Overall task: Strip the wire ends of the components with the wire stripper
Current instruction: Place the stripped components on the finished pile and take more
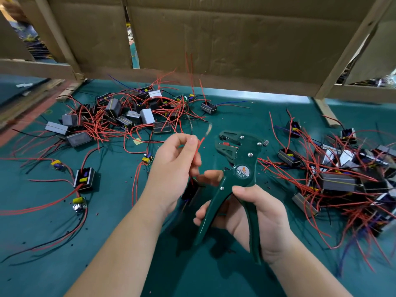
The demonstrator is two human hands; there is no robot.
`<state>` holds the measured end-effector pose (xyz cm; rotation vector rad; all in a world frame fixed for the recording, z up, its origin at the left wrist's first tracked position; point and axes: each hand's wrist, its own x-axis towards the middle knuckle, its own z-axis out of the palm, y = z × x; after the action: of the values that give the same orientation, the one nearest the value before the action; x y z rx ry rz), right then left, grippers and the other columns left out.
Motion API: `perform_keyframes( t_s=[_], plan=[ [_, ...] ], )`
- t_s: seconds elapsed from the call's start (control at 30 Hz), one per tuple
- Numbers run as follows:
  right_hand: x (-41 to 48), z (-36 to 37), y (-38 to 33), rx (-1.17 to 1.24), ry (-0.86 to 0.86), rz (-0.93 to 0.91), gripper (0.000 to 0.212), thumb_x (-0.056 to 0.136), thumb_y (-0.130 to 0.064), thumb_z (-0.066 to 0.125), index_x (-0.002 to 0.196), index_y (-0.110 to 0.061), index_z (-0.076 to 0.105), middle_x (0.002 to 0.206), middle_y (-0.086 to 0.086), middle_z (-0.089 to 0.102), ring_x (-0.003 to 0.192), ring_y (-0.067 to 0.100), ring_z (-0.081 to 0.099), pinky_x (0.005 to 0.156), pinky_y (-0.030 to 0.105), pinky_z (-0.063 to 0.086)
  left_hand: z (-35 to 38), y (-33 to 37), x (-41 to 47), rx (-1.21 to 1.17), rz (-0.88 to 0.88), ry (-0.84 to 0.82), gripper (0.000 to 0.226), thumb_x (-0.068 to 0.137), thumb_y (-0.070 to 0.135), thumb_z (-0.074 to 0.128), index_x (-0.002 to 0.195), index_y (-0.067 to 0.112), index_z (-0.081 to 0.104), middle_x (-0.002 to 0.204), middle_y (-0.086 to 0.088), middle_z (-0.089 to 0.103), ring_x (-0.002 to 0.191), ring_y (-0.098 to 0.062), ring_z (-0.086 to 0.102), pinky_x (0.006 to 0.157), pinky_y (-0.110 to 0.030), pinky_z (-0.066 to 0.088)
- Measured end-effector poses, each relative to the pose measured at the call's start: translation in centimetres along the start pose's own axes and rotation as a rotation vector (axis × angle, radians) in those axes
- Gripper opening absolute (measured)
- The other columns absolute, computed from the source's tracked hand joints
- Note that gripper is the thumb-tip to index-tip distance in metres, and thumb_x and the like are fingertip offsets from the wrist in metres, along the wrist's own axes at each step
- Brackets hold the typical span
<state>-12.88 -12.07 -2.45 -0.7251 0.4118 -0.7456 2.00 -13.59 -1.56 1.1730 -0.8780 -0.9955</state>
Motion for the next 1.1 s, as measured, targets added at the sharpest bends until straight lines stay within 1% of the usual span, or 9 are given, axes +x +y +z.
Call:
perform_keyframes(
  t_s=[0.07,0.13,0.27,0.4,0.53,0.7,0.9,1.0,1.1],
  plan=[
    [-0.2,-0.3,-0.2,0.023,0.025,0.024,0.068,0.052,-0.032,0.085,0.110,0.000,0.069,0.096,0.025,0.065,0.072,0.039,0.065,0.073,0.053,0.055,-0.1,0.3,0.0,-0.076,0.002,-0.032,0.018,0.096,0.021,0.054,0.079,0.015,0.059,0.053,0.008,0.046,0.044,-0.005,0.034,0.049,-0.020,0.033],
    [-0.4,-0.6,-0.6,0.069,0.039,0.069,0.069,0.049,-0.031,0.086,0.109,0.000,0.070,0.102,0.022,0.065,0.071,0.039,0.065,0.071,0.052,0.056,-0.3,0.6,0.2,-0.149,-0.017,-0.041,0.016,0.086,0.025,0.062,0.075,0.015,0.067,0.055,0.006,0.048,0.043,-0.005,0.033,0.048,-0.018,0.032],
    [-0.8,-0.8,-1.4,0.105,-0.029,0.140,0.061,0.059,-0.031,0.080,0.109,0.001,0.068,0.085,0.020,0.062,0.071,0.039,0.063,0.072,0.052,0.055,-0.6,0.8,0.3,-0.188,-0.063,-0.044,0.010,0.078,0.017,0.069,0.069,0.013,0.072,0.059,0.003,0.055,0.042,-0.005,0.035,0.048,-0.019,0.033],
    [-1.0,-0.7,-1.6,0.061,-0.135,0.210,0.058,0.067,-0.035,0.077,0.111,0.000,0.066,0.085,0.019,0.060,0.073,0.038,0.062,0.074,0.052,0.053,-1.0,1.0,0.3,-0.216,-0.052,-0.136,0.017,0.069,0.026,0.068,0.078,0.013,0.061,0.062,0.005,0.059,0.044,-0.004,0.039,0.050,-0.017,0.038],
    [-1.2,-0.8,-1.4,0.034,-0.235,0.244,0.054,0.075,-0.034,0.072,0.115,0.001,0.063,0.088,0.019,0.061,0.077,0.038,0.062,0.078,0.052,0.052,-1.1,0.9,0.2,-0.216,-0.042,-0.134,0.029,0.063,0.028,0.071,0.073,0.020,0.045,0.059,0.007,0.062,0.047,-0.005,0.046,0.050,-0.017,0.038],
    [-1.2,-0.9,-1.4,-0.009,-0.187,0.213,0.056,0.069,-0.034,0.077,0.111,0.001,0.064,0.086,0.021,0.061,0.074,0.039,0.062,0.076,0.053,0.052,-1.3,1.1,0.3,-0.129,0.084,-0.114,0.041,0.062,0.022,0.074,0.070,0.019,0.034,0.048,0.013,0.049,0.057,-0.003,0.056,0.048,-0.016,0.034],
    [-1.4,-0.9,-1.8,-0.081,-0.135,0.213,0.054,0.065,-0.035,0.081,0.103,0.000,0.066,0.082,0.023,0.061,0.071,0.038,0.063,0.072,0.053,0.053,-1.6,0.6,0.7,-0.019,0.165,-0.099,0.042,0.078,0.000,0.070,0.074,0.017,0.032,0.053,0.007,0.058,0.050,0.000,0.054,0.051,-0.011,0.040],
    [-1.3,-0.8,-1.7,-0.085,-0.103,0.221,0.052,0.063,-0.036,0.082,0.098,0.000,0.066,0.081,0.024,0.060,0.070,0.038,0.062,0.070,0.052,0.053,-1.6,0.6,0.7,-0.012,0.192,-0.083,0.044,0.076,0.003,0.074,0.075,0.018,0.033,0.059,-0.002,0.053,0.050,-0.006,0.045,0.052,-0.014,0.037],
    [-1.2,-0.8,-1.6,-0.082,-0.089,0.222,0.050,0.063,-0.037,0.081,0.095,-0.002,0.065,0.080,0.023,0.060,0.068,0.038,0.063,0.070,0.051,0.054,-1.6,0.5,0.7,0.023,0.219,-0.066,0.045,0.075,0.007,0.076,0.075,0.019,0.033,0.059,0.001,0.052,0.061,-0.018,0.042,0.058,-0.021,0.037]
  ],
)
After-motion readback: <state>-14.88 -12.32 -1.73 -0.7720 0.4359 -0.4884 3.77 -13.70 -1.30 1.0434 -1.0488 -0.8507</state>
